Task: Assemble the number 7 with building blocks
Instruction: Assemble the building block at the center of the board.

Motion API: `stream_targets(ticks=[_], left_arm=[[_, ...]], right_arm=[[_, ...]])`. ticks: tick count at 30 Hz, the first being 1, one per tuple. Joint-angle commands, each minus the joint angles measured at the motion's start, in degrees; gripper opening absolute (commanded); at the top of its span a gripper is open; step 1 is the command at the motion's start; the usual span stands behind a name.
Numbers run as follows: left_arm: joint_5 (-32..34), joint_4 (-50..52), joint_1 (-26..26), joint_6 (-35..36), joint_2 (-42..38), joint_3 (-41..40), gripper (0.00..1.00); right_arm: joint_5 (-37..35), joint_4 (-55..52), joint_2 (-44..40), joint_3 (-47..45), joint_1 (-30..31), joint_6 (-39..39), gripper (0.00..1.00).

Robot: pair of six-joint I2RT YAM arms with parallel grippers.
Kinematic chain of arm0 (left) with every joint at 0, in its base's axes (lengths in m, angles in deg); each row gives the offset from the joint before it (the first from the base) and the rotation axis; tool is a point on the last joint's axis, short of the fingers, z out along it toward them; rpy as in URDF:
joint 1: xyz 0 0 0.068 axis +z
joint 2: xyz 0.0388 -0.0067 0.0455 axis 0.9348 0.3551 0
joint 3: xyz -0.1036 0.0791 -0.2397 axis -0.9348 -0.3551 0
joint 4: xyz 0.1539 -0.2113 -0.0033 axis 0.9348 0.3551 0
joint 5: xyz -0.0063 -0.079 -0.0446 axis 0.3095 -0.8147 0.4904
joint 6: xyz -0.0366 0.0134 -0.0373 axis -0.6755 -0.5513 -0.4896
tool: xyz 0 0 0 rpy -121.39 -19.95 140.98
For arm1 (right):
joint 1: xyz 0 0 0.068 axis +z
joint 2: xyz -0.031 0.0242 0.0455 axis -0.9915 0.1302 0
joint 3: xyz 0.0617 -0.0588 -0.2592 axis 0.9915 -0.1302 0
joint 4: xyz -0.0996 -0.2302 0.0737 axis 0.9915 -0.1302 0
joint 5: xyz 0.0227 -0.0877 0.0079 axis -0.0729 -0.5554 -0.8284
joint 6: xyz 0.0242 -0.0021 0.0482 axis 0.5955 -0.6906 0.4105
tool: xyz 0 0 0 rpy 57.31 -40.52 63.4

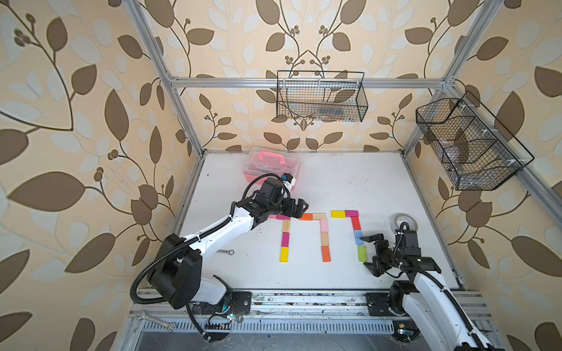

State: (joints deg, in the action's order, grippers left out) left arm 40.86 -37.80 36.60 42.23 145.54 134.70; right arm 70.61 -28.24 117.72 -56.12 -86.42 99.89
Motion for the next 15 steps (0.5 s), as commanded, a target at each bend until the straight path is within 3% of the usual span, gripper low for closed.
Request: stream_targets(ticks=[1, 8, 15], left_arm=[[-1.0, -1.1, -0.1, 0.4, -0.1, 1.0, 0.99], [-1.1, -1.5, -0.1, 0.3, -0.1, 0.7, 0.99], [-1.1, -1.3, -0.2, 0.2, -0.1, 0.8, 0.99]], right_arm=[[-6.0, -7.9, 0.6, -1.3, -0.3, -2.4, 1.0], [-6.7, -10.9, -2.0, -1.0, -0.3, -2.7, 1.0], [-5.7, -6.9, 0.0, -1.6, -0.3, -1.8, 1.0]])
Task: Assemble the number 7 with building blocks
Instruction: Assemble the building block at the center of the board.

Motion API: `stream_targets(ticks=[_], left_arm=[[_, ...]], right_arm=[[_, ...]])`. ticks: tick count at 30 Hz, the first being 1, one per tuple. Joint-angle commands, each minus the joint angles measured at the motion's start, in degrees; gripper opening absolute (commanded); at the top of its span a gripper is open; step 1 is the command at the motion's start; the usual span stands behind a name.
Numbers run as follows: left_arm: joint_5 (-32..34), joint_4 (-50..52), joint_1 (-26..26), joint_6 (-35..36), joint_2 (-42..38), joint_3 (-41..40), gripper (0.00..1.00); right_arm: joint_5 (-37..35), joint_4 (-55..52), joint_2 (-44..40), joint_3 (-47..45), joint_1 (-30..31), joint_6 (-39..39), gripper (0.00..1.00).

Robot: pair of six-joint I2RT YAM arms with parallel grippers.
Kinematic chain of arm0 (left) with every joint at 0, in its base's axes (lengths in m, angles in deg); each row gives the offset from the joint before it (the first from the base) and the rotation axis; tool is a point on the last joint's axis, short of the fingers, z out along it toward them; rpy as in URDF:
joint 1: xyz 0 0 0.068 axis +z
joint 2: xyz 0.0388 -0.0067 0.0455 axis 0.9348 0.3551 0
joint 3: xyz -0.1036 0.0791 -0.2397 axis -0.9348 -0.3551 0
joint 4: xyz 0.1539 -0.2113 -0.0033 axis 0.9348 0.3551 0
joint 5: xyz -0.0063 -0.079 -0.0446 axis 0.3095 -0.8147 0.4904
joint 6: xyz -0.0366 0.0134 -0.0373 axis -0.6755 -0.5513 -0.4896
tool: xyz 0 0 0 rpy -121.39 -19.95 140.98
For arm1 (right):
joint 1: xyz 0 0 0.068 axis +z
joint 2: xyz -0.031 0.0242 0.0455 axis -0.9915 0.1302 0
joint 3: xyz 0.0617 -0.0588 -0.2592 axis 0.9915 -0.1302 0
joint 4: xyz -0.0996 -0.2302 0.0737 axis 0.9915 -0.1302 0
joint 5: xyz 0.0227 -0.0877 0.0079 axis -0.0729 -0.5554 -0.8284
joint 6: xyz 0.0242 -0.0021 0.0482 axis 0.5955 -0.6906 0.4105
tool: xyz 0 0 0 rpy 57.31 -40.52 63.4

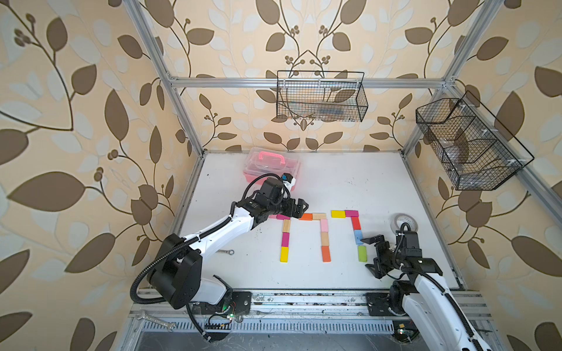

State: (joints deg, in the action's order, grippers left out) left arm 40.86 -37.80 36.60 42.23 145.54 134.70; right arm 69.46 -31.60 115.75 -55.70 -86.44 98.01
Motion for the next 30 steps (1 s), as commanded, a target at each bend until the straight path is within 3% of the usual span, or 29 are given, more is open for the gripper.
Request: stream_targets(ticks=[1, 7, 30], left_arm=[[-1.1, -1.2, -0.1, 0.3, -0.1, 0.9, 0.99], [-0.9, -1.3, -0.1, 0.3, 0.1, 1.1, 0.99], [-1.0, -1.0, -0.1, 0.5, 0.6, 1.6, 0.99]], right_arm=[[-3.8, -2.6, 2.8, -2.0, -0.3, 0.0, 1.0], [-3.3, -3.4, 6.3, 0.0, -0.3, -3.3, 1.0], [-5.7, -1.4, 8.5, 1.0, -0.7, -3.7, 1.0]])
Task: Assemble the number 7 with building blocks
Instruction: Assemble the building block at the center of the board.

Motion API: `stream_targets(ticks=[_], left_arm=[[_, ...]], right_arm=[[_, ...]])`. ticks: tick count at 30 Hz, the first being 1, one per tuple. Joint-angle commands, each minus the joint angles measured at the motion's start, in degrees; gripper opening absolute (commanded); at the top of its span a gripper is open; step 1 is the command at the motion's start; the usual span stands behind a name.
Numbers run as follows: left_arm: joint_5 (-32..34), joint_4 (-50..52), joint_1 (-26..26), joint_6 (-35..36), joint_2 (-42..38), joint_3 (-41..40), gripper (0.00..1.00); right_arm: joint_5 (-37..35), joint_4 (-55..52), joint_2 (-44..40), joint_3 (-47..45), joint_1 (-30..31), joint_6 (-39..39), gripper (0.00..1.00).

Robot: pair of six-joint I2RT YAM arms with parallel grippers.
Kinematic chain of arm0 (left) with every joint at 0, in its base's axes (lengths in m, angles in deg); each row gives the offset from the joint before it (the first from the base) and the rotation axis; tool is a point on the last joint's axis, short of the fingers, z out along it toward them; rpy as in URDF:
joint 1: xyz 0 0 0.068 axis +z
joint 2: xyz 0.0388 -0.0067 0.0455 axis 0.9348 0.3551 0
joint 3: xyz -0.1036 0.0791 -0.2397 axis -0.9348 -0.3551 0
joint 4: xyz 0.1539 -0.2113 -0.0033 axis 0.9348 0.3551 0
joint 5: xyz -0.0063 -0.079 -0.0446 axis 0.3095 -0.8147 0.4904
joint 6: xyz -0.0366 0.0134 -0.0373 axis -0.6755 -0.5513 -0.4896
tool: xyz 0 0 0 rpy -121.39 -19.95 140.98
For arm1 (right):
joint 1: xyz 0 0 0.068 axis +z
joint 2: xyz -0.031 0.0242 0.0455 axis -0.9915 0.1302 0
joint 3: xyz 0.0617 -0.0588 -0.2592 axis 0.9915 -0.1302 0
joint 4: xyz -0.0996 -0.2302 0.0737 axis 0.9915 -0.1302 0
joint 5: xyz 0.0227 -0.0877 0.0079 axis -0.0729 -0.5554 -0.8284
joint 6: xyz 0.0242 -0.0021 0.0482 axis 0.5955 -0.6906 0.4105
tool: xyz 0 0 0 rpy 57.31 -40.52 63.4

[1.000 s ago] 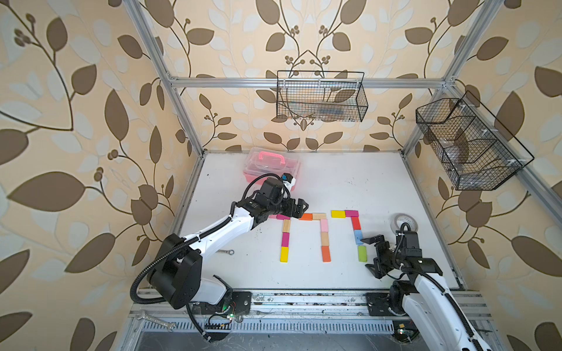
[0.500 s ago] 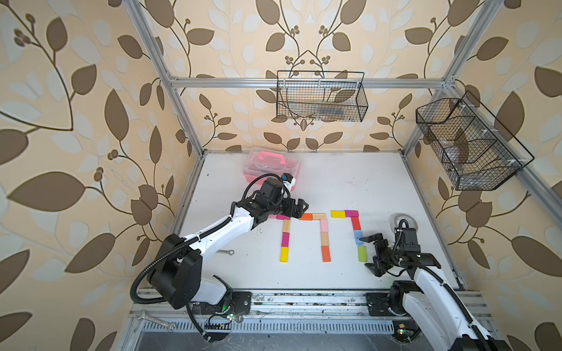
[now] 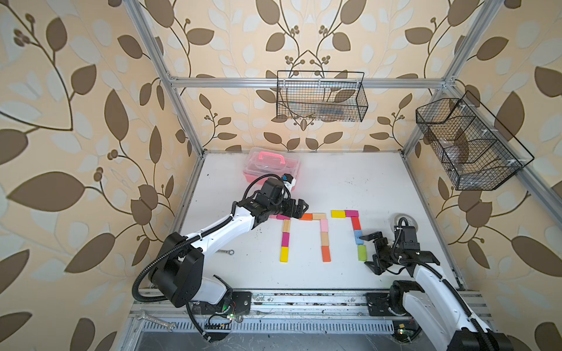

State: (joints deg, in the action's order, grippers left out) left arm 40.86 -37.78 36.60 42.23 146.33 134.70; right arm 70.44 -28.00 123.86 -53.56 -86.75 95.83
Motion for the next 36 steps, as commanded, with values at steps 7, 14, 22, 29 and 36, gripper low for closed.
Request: stream_targets(ticks=[7, 14, 22, 29, 36], left_arm=[[-1.0, -1.0, -0.2, 0.6, -0.5, 1.2, 0.99], [-0.8, -0.8, -0.1, 0.7, -1.0, 1.0, 0.99], [-0.8, -0.7, -0.1, 0.8, -1.0, 1.0, 0.99], [-0.9, -1.5, -0.1, 0.5, -0.5, 0.9, 0.99], [-1.3, -1.8, -0.2, 0.0, -0.3, 0.8, 0.99]], right_arm=[[-6.6, -3.9, 1.2, -1.6, -1.3, -2.5, 1.0], [-7.0, -3.0, 2.2, -1.3, -1.4, -2.9, 1.0], [-7.7, -7.0, 2.5, 0.9, -1.5, -4.6, 1.0], [-7.7, -11.3, -2.4, -0.4, 2.6, -0.9, 1.0], [-8.7, -3.7, 0.3, -2.0, 7.7, 4.0, 1.0]])
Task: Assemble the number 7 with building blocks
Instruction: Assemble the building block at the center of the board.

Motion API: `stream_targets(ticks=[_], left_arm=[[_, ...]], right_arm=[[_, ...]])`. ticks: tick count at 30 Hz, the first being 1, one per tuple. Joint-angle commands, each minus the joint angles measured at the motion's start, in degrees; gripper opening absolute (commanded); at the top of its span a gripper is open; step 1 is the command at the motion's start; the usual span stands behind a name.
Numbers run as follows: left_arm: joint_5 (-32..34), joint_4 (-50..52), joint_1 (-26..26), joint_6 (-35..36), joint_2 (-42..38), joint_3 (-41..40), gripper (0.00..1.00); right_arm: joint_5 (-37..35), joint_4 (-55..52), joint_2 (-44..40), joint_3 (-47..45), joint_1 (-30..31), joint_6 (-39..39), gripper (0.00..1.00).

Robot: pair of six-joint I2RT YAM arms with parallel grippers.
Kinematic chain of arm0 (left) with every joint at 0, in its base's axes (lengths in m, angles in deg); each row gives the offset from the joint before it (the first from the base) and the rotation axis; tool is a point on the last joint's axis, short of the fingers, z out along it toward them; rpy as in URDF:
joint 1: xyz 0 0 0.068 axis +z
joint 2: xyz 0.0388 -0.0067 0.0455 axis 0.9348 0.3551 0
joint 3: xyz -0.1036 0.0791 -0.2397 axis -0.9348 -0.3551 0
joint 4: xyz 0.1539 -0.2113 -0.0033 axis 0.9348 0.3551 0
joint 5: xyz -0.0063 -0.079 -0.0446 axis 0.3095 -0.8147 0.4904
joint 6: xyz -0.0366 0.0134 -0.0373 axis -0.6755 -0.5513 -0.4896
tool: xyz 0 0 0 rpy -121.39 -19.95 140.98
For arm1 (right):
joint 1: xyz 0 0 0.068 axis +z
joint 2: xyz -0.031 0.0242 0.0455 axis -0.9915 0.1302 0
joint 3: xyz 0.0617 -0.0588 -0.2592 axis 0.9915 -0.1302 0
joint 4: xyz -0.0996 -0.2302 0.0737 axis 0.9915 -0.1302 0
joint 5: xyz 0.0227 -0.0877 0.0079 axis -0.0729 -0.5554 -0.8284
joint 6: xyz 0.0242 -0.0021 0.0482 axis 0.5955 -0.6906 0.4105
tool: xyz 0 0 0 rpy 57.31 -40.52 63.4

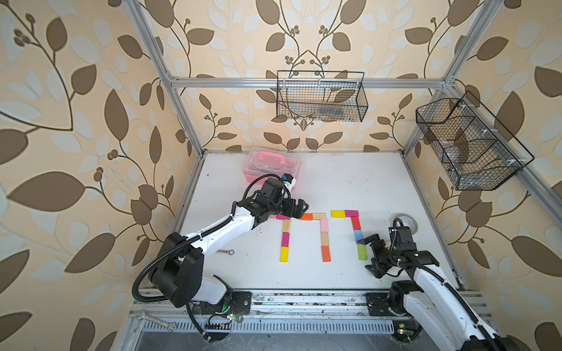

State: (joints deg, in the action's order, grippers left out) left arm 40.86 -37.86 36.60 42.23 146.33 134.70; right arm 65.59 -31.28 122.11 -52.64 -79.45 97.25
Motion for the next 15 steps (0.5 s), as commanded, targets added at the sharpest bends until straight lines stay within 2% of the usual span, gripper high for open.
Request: stream_targets(ticks=[1, 8, 15], left_arm=[[-1.2, -1.6, -0.2, 0.1, -0.4, 0.9, 0.99], [-0.8, -0.6, -0.2, 0.4, -0.8, 1.2, 0.99], [-0.7, -0.7, -0.1, 0.5, -0.7, 1.2, 0.99]], right_arm=[[-3.9, 0.3, 2.8, -2.8, -0.1, 2.1, 1.0], [-2.7, 3.1, 9.4, -0.8, -3.0, -2.5, 1.0], [-2.2, 1.2, 7.5, -1.1, -4.3, -3.3, 1.0]])
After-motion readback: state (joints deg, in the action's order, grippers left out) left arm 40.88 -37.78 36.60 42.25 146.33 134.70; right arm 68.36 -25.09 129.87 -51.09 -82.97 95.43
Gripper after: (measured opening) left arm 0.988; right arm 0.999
